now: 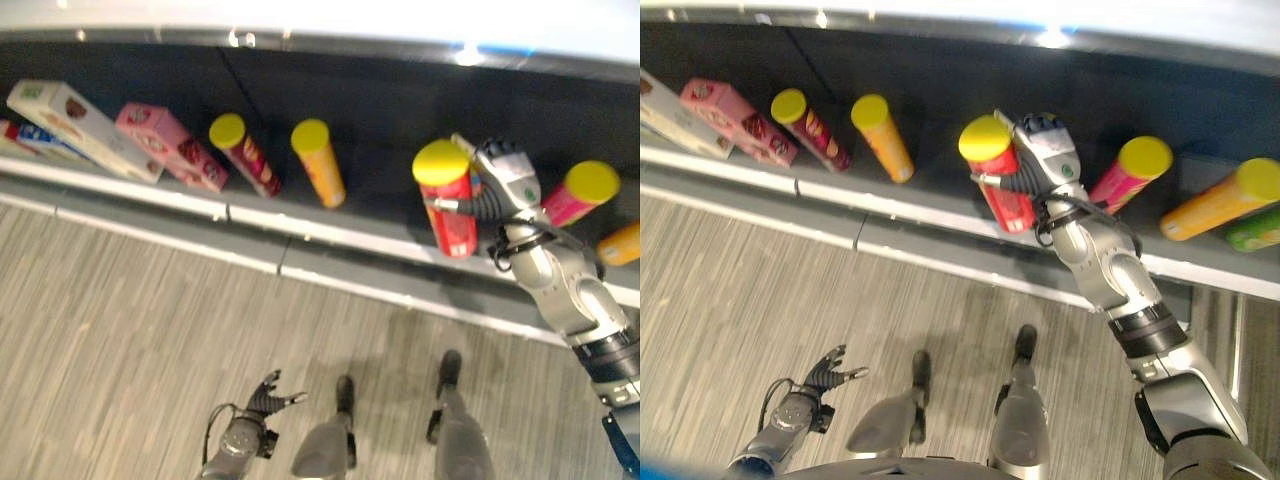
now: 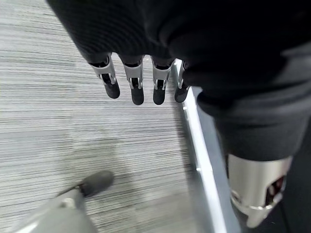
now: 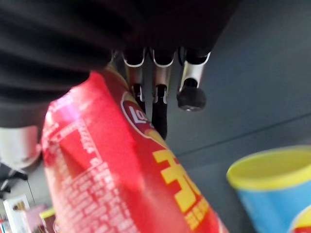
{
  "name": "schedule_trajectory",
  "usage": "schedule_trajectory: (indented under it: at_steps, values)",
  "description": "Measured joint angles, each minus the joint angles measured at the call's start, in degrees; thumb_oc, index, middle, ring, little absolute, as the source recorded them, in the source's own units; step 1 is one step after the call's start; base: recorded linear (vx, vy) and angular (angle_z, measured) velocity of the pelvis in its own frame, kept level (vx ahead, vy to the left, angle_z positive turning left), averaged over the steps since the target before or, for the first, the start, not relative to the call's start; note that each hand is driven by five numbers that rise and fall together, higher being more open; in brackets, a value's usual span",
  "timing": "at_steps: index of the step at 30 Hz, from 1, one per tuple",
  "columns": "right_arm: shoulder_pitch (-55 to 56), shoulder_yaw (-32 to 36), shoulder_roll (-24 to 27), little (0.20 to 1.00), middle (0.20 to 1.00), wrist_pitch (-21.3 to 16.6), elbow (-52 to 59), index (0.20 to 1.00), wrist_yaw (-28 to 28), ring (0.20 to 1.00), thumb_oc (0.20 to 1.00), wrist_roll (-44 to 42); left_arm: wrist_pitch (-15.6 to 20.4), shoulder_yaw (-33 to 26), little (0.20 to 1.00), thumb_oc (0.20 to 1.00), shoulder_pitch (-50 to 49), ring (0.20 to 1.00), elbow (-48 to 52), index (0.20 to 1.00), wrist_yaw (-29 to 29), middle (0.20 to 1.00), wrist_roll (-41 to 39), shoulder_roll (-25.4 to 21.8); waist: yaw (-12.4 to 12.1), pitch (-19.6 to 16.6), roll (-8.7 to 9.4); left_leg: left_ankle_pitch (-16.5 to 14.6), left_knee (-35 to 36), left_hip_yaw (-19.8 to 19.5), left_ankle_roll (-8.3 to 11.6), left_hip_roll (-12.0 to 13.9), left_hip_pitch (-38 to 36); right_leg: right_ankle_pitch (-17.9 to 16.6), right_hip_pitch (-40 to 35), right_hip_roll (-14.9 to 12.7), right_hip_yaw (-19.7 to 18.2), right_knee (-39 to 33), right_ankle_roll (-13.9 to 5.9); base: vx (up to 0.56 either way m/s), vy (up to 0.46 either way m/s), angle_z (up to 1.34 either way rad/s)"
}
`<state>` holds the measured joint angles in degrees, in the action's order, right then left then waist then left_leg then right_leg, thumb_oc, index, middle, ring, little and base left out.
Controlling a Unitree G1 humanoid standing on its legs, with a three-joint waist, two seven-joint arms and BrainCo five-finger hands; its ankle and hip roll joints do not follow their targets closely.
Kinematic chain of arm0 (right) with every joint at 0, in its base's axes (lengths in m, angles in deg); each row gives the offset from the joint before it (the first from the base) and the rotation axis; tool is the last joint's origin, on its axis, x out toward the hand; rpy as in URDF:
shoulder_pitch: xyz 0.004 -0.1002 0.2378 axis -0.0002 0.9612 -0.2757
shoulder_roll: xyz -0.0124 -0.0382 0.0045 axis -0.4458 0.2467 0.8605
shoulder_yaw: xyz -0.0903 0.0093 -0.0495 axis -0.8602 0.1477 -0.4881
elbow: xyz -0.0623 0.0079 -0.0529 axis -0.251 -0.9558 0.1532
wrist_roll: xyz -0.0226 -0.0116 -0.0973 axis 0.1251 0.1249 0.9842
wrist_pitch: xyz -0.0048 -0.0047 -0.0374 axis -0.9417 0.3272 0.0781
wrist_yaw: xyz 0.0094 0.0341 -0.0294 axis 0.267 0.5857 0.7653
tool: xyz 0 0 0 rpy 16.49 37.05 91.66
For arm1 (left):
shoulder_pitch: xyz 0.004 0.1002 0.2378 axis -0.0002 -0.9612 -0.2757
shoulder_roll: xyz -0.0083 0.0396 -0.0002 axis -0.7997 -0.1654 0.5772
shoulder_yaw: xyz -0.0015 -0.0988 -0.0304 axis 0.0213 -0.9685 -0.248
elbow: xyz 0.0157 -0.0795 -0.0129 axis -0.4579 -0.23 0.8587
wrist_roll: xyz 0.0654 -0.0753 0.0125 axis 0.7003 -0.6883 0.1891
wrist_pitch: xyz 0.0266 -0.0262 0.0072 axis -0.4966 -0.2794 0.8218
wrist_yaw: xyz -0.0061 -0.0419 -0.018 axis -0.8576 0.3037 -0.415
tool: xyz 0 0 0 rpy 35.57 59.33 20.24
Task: Put the goods on the table back onto the shelves and tidy them up.
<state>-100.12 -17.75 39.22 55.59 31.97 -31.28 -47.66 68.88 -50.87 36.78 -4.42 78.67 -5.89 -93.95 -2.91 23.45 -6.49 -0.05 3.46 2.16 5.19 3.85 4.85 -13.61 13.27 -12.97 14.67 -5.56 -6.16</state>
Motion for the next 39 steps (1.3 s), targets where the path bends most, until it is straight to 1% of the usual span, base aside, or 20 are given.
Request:
schedule_trajectory:
  at_steps: [1, 3, 7, 9, 11, 13, 15, 17, 19, 20, 25, 30, 33, 39]
  values:
    - [-1.2, 0.1, 0.4, 0.200, 0.200, 0.5, -0.8, 0.200, -1.1, 0.200, 0.200, 0.3, 0.2, 0.1, 1.000, 1.000, 0.1, 1.000, 1.1, 1.000, -0.4, 1.000, -0.4, -0.2, -0.2, 0.6, -0.31, 0.0, 0.0, -0.1, 0.00, -0.2, 0.5, -0.1, 0.4, -0.1, 0.2, 0.0, -0.03, -0.02, 0.015, 0.18]
    - [-2.8, 1.2, 0.3, 0.200, 0.200, 2.3, -1.9, 0.200, -3.5, 0.200, 0.200, 1.9, 0.8, -0.1, 1.000, 1.000, 0.7, 1.000, 1.5, 1.000, -1.5, 1.000, -0.5, -0.2, -0.6, 2.0, -1.67, 0.3, 0.3, -1.1, -0.13, -0.5, 1.4, -0.1, 0.8, -0.5, 0.9, 0.0, -0.02, -0.02, 0.017, 0.18]
    - [-6.9, 1.2, 1.0, 0.200, 0.200, 3.8, -3.3, 0.200, -6.6, 0.200, 0.200, 2.0, 1.1, -0.1, 1.000, 1.000, 1.0, 1.000, 1.6, 1.000, -1.7, 1.000, -0.6, -0.3, -1.1, 3.1, -2.50, 0.4, 0.5, -1.4, -0.17, -1.0, 2.7, -0.1, 2.0, -1.1, 1.4, 0.0, -0.03, -0.02, 0.031, 0.08]
    - [-8.9, 1.5, 2.1, 0.200, 0.200, 4.7, -4.1, 0.200, -8.4, 0.200, 0.200, 2.0, 1.3, -0.1, 1.000, 1.000, 1.2, 1.000, 1.7, 1.000, -1.8, 1.000, -2.2, -0.3, -1.3, 3.2, -2.63, 0.4, 0.5, -1.4, -0.22, -1.3, 3.5, -0.1, 2.7, -1.5, 1.5, 0.0, -0.03, -0.02, 0.029, 0.06]
    - [-9.3, 3.3, 3.2, 0.200, 0.200, 5.1, -4.6, 0.200, -9.9, 0.200, 0.200, 2.1, 1.4, -0.1, 1.000, 1.000, 1.7, 1.000, 2.1, 1.000, -2.0, 1.000, -2.6, -0.3, -1.9, 3.4, -3.02, 0.4, 0.4, -1.5, -0.25, -1.5, 4.0, -0.1, 3.1, -1.8, 1.6, 0.0, -0.04, -0.02, 0.021, 0.05]
    - [-10.9, 4.5, 3.5, 0.200, 0.200, 6.3, -5.3, 0.200, -11.7, 0.200, 0.200, 2.1, 1.7, 0.0, 1.000, 1.000, 2.4, 1.000, 2.9, 1.000, -2.7, 1.000, -2.6, -0.4, -2.2, 3.6, -3.42, 0.6, 0.5, -1.7, -0.49, -1.9, 5.1, -0.2, 4.1, -2.1, 1.8, 0.0, -0.20, -0.01, 0.014, 0.06]
    - [-11.7, 5.5, 3.6, 0.200, 0.200, 7.4, -5.5, 0.200, -13.5, 0.200, 0.200, 2.0, 2.3, 0.2, 1.000, 1.000, 3.3, 1.000, 3.3, 1.000, -3.2, 1.000, -2.6, -0.4, -2.1, 3.9, -3.97, 0.8, 0.5, -1.9, -0.67, -2.4, 6.2, -0.4, 5.1, -2.5, 1.8, 0.0, -0.44, -0.01, 0.032, 0.06]
    - [-11.8, 5.5, 3.6, 0.200, 0.200, 7.7, -5.5, 0.200, -14.9, 0.200, 0.200, 2.0, 2.8, 0.6, 1.000, 1.000, 3.9, 1.000, 3.9, 1.000, -3.7, 1.000, -2.7, -0.3, -2.0, 4.1, -4.55, 0.9, 0.5, -1.8, -0.81, -2.9, 7.1, -0.6, 6.0, -2.8, 1.7, 0.0, -0.71, 0.00, 0.024, 0.02]
    - [-11.9, 5.5, 2.5, 0.200, 0.200, 8.7, -5.6, 0.200, -15.9, 0.200, 0.200, 2.0, 2.9, 0.6, 1.000, 1.000, 4.7, 1.000, 3.7, 1.000, -3.8, 1.000, -2.9, -0.3, -2.0, 4.2, -4.64, 1.0, 0.5, -1.6, -0.86, -3.0, 7.7, -0.7, 6.7, -2.9, 1.4, 0.0, -0.77, 0.00, 0.029, -0.03]
    - [-12.1, 5.2, 2.0, 0.200, 0.200, 8.8, -5.6, 0.200, -16.0, 0.200, 0.200, 2.0, 3.2, 1.0, 1.000, 1.000, 5.0, 1.000, 3.8, 1.000, -4.0, 1.000, -4.4, -0.3, -2.0, 4.2, -4.64, 1.0, 0.4, -1.5, -0.86, -3.1, 7.7, -0.7, 6.8, -2.9, 1.3, 0.0, -0.77, 0.00, 0.024, -0.05]
    - [-13.8, 3.7, 0.2, 0.200, 0.200, 8.8, -5.6, 0.200, -16.0, 0.200, 0.200, 2.0, 3.2, 1.9, 1.000, 1.000, 5.6, 1.000, 3.8, 1.000, -4.0, 1.000, -4.8, 0.1, -2.1, 4.2, -4.65, 1.0, 0.4, -1.3, -0.86, -3.1, 8.2, -0.7, 7.4, -2.8, 1.0, 0.0, -0.75, 0.00, 0.004, -0.02]
    - [-14.6, 2.5, 0.1, 0.200, 0.200, 8.6, -5.6, 0.200, -15.9, 0.200, 0.200, 1.9, 3.2, 2.1, 1.000, 1.000, 5.6, 1.000, 3.6, 1.000, -4.6, 1.000, -4.8, 0.2, -2.6, 4.2, -4.64, 1.0, 0.4, -1.5, -0.93, -3.1, 8.3, -0.8, 7.3, -2.9, 1.2, 0.0, -0.70, 0.00, 0.000, 0.01]
    - [-16.3, 0.7, 0.2, 0.200, 0.200, 8.6, -6.5, 0.200, -15.7, 0.200, 0.200, 1.9, 3.2, 2.1, 1.000, 1.000, 5.6, 1.000, 3.5, 1.000, -5.0, 1.000, -4.9, 0.3, -2.6, 4.1, -4.64, 1.1, 0.3, -1.8, -0.94, -3.1, 8.3, -0.8, 7.2, -2.9, 1.5, 0.0, -0.69, 0.01, 0.002, 0.03]
    - [-17.4, 0.3, -0.1, 0.200, 0.200, 8.5, -7.3, 0.200, -15.7, 0.200, 0.200, 1.7, 3.2, 2.1, 1.000, 1.000, 5.6, 1.000, 3.5, 1.000, -5.6, 1.000, -4.9, 0.4, -3.3, 4.1, -4.65, 1.5, 0.2, -2.9, -0.87, -3.0, 8.9, -0.8, 7.1, -2.9, 2.4, 0.0, -0.65, 0.00, -0.006, 0.09]
